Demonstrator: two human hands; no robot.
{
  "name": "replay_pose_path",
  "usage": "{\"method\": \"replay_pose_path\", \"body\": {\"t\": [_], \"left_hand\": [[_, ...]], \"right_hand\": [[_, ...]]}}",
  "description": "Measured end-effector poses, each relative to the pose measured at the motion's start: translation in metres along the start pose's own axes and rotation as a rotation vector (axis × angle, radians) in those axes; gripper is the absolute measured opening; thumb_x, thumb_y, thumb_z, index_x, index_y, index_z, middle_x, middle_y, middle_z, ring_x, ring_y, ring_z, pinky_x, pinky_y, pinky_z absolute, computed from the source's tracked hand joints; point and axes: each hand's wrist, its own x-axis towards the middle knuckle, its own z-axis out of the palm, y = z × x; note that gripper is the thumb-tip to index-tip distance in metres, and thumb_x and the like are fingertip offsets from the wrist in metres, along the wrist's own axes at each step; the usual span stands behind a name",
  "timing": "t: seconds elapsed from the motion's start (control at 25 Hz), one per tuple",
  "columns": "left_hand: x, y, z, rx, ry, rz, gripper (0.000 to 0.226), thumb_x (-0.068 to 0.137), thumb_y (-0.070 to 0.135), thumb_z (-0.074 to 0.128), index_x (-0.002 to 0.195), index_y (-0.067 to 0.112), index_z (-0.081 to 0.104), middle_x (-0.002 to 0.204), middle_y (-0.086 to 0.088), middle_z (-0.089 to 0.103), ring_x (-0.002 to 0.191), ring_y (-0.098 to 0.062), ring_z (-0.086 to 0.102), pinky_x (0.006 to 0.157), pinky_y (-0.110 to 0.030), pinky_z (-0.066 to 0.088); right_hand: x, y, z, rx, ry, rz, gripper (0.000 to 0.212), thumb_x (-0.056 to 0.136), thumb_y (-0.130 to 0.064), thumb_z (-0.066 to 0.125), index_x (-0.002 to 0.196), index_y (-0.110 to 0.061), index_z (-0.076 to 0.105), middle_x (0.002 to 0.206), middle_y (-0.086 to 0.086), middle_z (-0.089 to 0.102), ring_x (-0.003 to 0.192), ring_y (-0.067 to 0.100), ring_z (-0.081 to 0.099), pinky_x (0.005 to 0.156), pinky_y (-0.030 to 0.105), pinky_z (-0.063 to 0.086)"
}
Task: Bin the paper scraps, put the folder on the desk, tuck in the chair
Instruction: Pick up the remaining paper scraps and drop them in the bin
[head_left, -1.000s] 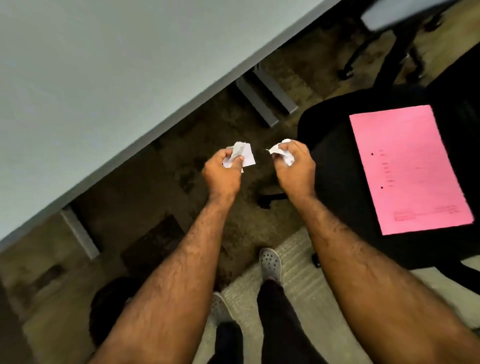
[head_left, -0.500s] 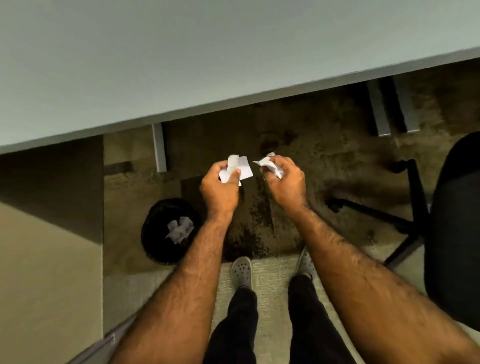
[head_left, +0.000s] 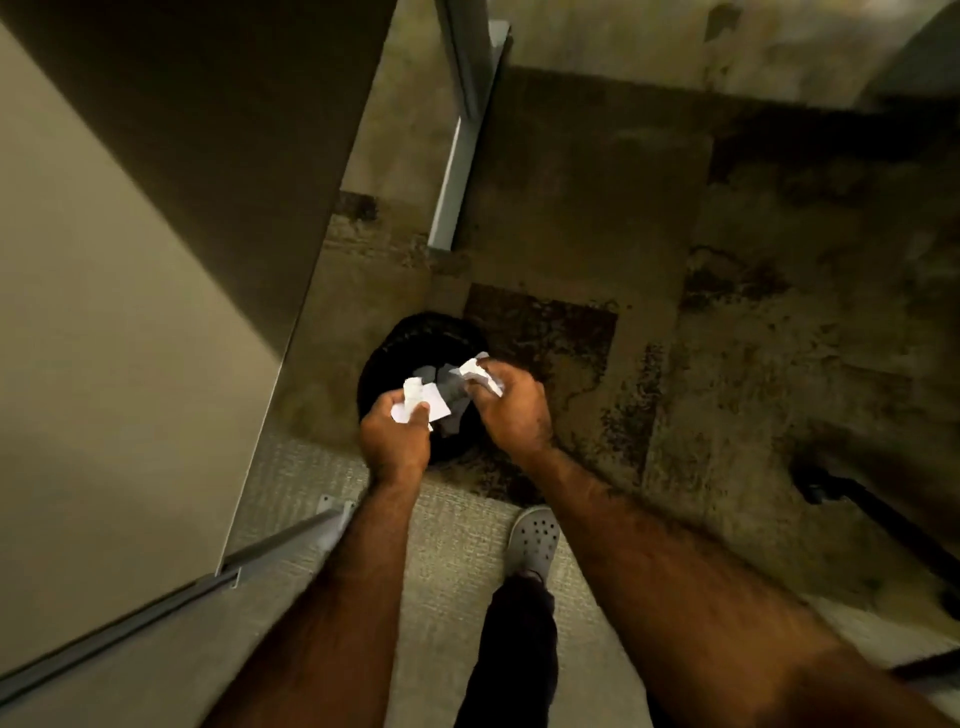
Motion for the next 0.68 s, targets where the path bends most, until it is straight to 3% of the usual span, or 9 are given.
{"method": "replay_pose_path", "body": {"t": [0.04, 0.2, 0.24, 0.32, 0.4, 0.56, 0.68], "left_hand": [[0.012, -0.015, 0.003, 0.008, 0.005, -0.03, 0.019, 0.082, 0.011, 0.07, 0.101, 0.01, 0.068, 0.092, -0.007, 0.069, 0.087, -0.028, 0.066, 0.07, -0.027, 0.046], [0.052, -0.062, 0.018, 0.039, -0.007, -0.069, 0.019, 0.082, 0.009, 0.069, 0.101, 0.008, 0.069, 0.095, -0.012, 0.072, 0.082, -0.025, 0.064, 0.069, -0.026, 0.044], [0.06, -0.069, 0.021, 0.057, -0.016, -0.059, 0.019, 0.082, 0.009, 0.069, 0.101, 0.007, 0.069, 0.096, -0.013, 0.072, 0.081, -0.024, 0.063, 0.069, -0.026, 0.043], [0.074, -0.08, 0.027, 0.099, -0.021, -0.051, 0.018, 0.082, 0.01, 0.068, 0.1, 0.008, 0.07, 0.095, -0.014, 0.072, 0.082, -0.027, 0.064, 0.069, -0.025, 0.042], [0.088, -0.089, 0.032, 0.145, -0.033, -0.052, 0.017, 0.083, 0.012, 0.067, 0.1, 0.009, 0.07, 0.095, -0.015, 0.072, 0.087, -0.031, 0.065, 0.068, -0.025, 0.041], [0.111, -0.096, 0.041, 0.192, -0.198, -0.156, 0.051, 0.082, 0.024, 0.069, 0.13, 0.016, 0.055, 0.121, -0.011, 0.066, 0.111, -0.031, 0.061, 0.092, -0.035, 0.051], [0.113, -0.098, 0.04, 0.207, -0.223, -0.204, 0.058, 0.083, 0.025, 0.065, 0.138, 0.016, 0.048, 0.129, -0.013, 0.06, 0.119, -0.032, 0.056, 0.099, -0.038, 0.048]], "right_hand": [[0.007, 0.011, 0.017, -0.02, -0.043, 0.015, 0.024, 0.086, -0.014, 0.068, 0.109, -0.017, 0.073, 0.109, 0.0, 0.073, 0.098, 0.008, 0.064, 0.077, 0.002, 0.04], [0.033, 0.052, 0.063, -0.103, -0.209, 0.03, 0.044, 0.091, -0.015, 0.064, 0.134, -0.013, 0.056, 0.135, 0.008, 0.059, 0.124, 0.021, 0.055, 0.102, 0.024, 0.042], [0.04, 0.06, 0.07, -0.106, -0.215, 0.023, 0.05, 0.091, -0.014, 0.063, 0.139, -0.012, 0.05, 0.14, 0.009, 0.054, 0.127, 0.022, 0.052, 0.102, 0.019, 0.039], [0.054, 0.073, 0.085, -0.141, -0.213, 0.08, 0.058, 0.089, -0.016, 0.066, 0.143, -0.013, 0.043, 0.143, 0.008, 0.051, 0.128, 0.022, 0.05, 0.085, 0.004, 0.033], [0.067, 0.082, 0.101, -0.209, -0.258, 0.131, 0.065, 0.086, -0.022, 0.07, 0.144, -0.015, 0.042, 0.143, 0.008, 0.051, 0.128, 0.023, 0.05, 0.085, 0.008, 0.033], [0.08, 0.088, 0.12, -0.244, -0.319, 0.174, 0.087, 0.077, -0.028, 0.08, 0.149, -0.015, 0.033, 0.15, 0.009, 0.043, 0.136, 0.024, 0.041, 0.108, 0.029, 0.033], [0.082, 0.082, 0.126, -0.316, -0.386, 0.151, 0.082, 0.083, -0.021, 0.075, 0.149, -0.009, 0.028, 0.154, 0.013, 0.035, 0.14, 0.025, 0.035, 0.11, 0.028, 0.026]]}}
